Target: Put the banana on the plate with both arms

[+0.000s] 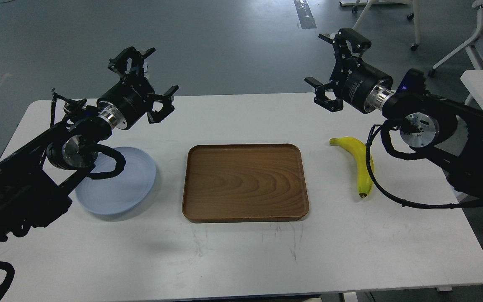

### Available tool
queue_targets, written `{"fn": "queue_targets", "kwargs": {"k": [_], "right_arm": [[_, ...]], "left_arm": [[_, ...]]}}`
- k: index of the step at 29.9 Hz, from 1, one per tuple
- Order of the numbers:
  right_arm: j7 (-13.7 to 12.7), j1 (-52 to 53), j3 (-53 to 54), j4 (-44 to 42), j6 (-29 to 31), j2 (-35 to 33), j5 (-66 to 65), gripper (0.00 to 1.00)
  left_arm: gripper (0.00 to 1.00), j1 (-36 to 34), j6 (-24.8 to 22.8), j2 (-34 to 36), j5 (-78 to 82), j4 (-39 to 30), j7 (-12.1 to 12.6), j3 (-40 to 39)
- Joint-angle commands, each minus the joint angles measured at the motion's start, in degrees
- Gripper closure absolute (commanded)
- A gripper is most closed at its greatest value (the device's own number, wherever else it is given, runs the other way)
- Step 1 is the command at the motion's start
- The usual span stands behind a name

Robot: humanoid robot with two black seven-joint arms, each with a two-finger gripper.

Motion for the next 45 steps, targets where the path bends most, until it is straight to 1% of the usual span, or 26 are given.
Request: {"fn": "queue_targets", "kwargs": {"k": [1, 6, 11, 26, 45], "right_arm": [[-0.03, -0.07, 1.58, -2.99, 0.00, 2.81, 0.45, 0.01], [-0.03, -0.42, 2.20, -3.44, -0.27, 3.79, 0.45, 0.01], [-0.03, -1.12, 2.11, -3.44, -0.27, 3.79, 0.45, 0.01], [-0.03, -2.70, 2.38, -2.03, -0.27, 3.00, 1.06, 0.01], [0.06, -4.02, 2.64, -1.24, -0.18, 2.82, 0.98, 0.01]], "left_arm": [[0.02, 0.22, 0.02, -0.81, 0.26, 0.05, -0.72, -0.02], [0.02, 0.66, 0.54, -1.78, -0.08, 1.01, -0.90, -0.11], [0.02, 1.62, 0.02, -2.05, -0.17, 0.93, -1.95, -2.74], [0.02, 4.35, -0.16, -1.17, -0.35, 0.49, -1.86, -4.94], [0.02, 3.39, 0.54, -1.08, 0.53, 0.93, -1.86, -4.50]]}}
